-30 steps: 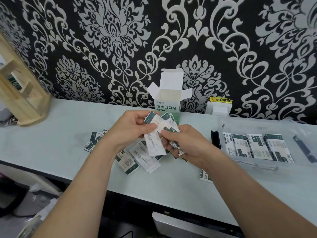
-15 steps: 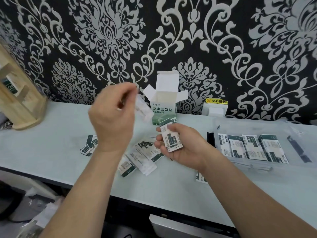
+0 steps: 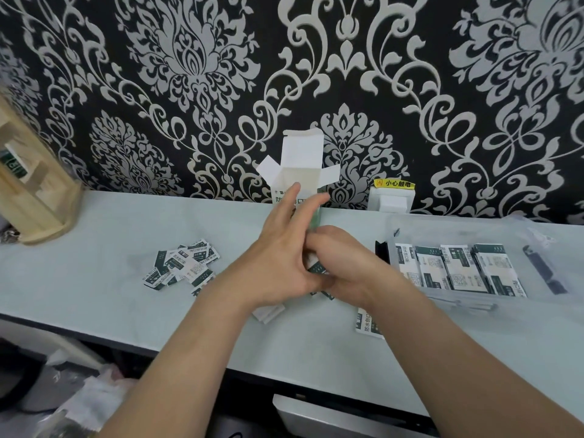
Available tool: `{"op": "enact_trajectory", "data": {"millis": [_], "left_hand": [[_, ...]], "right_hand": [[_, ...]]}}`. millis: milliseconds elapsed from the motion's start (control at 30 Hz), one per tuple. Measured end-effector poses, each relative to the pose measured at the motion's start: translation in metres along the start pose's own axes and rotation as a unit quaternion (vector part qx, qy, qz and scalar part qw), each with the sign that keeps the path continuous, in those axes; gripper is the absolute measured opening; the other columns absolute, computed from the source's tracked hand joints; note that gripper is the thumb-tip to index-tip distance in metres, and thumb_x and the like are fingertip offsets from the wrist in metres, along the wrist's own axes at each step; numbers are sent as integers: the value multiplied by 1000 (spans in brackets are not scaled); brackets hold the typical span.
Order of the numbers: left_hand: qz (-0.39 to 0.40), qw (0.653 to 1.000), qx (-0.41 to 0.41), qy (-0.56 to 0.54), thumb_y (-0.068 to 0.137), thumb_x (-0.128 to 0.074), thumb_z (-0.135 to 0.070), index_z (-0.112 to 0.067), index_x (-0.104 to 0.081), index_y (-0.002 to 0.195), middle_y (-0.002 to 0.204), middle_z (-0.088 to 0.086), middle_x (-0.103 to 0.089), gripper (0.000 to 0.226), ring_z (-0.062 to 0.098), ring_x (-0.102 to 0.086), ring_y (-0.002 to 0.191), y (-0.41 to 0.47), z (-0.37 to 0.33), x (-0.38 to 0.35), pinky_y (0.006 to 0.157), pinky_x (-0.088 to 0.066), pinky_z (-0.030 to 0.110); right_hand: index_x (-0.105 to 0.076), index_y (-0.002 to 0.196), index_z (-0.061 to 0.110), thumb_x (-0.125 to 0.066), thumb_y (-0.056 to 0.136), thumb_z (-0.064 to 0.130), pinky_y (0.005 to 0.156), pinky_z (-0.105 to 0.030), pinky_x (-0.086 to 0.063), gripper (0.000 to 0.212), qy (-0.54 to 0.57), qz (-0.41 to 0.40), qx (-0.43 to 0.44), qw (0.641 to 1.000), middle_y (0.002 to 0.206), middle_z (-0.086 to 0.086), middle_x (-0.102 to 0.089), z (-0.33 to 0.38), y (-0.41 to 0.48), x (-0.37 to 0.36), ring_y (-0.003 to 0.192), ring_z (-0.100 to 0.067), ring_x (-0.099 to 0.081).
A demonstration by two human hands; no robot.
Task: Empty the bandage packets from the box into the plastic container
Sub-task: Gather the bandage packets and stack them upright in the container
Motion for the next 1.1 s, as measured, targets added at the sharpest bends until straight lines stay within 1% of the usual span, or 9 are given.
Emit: {"op": "enact_trajectory", "data": {"millis": [100, 200, 367, 500, 667, 767, 867, 967, 1100], "left_hand": [[-3, 999, -7, 53, 63, -81, -25, -40, -30, 139, 152, -18, -5, 92, 16, -21, 140, 2, 4, 1, 106, -39, 35], [-25, 998, -4, 62, 59, -80, -38, -36, -42, 125, 128, -10, -29, 77, 14, -35, 122, 3, 6, 6, 99, -43, 35], [37, 997, 42, -44, 67, -85, -35, -41, -49, 119, 120, -18, -43, 63, -3, -50, 106, -4, 2, 24, 92, -43, 15], [3, 994, 26, -109, 83, -72, -9, -30, -68, 103, 98, -6, -70, 29, 11, -66, 92, -3, -1, 47, 93, -52, 41], [-40, 996, 11, -77, 86, -68, -9, -32, -71, 88, 75, 3, -70, 23, 20, -68, 73, 16, -20, 43, 79, -56, 43], [-77, 994, 4, -71, 87, -66, -5, -28, -70, 85, 74, 1, -68, 23, 10, -68, 59, 29, -38, 37, 68, -60, 36], [-99, 992, -12, -76, 87, -67, -6, -32, -69, 86, 71, 1, -65, 27, 15, -66, 59, 41, -54, 25, 68, -60, 37], [-85, 994, -25, -59, 88, -64, -8, -33, -69, 91, 71, -7, -60, 26, 15, -62, 70, 55, -68, 5, 73, -56, 35], [-50, 997, -50, -14, 91, -59, -7, -33, -66, 103, 96, -7, -62, 30, 10, -58, 85, 69, -85, -28, 84, -51, 33]], "right_hand": [[-62, 94, 3, -40, 89, -2, 43, -22, -39, 23, -46, 22, 8, 999, 68, -8, -54, 4, -4, -2, 62, -15, -52], [-60, 84, 6, -43, 85, -5, 51, -27, -38, 20, -29, 22, 13, 999, 65, -6, -54, 11, -7, 0, 57, -15, -52], [-53, 77, 7, -39, 79, -10, 53, -28, -37, 22, -59, 26, -4, 998, 72, -13, -54, 19, -17, 1, 60, -21, -46], [-54, 106, 0, -34, 82, -6, 51, -27, -26, 32, -87, 77, -14, 993, 77, -23, -67, 28, -28, 5, 47, -14, -31], [-50, 120, -6, -37, 91, -2, 54, -27, -39, 33, -108, 78, -6, 991, 99, -28, -70, 39, -46, 28, 50, -19, -50], [-61, 109, 3, -49, 99, 10, 70, -31, -59, 18, -194, 0, 44, 980, 99, -17, -70, 52, -58, 54, 76, -27, -73], [-71, 97, 13, -57, 96, 20, 74, -36, -60, 15, -332, -96, 103, 933, 84, -6, -71, 67, -72, 83, 76, -21, -72], [-75, 84, 23, -65, 90, 23, 56, -36, -48, 11, -434, -155, 133, 878, 72, -6, -72, 75, -86, 106, 55, -24, -53], [-72, 82, 21, -69, 86, 18, 56, -32, -45, 6, -405, -196, 121, 885, 59, -3, -66, 69, -89, 124, 51, -16, -49]]}}
Point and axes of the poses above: each hand's wrist, its own y-axis towards the middle knuckle, its own x-axis out of the back of the hand, z = x × y, the point moved 5 cm from there along y, towards the middle knuckle
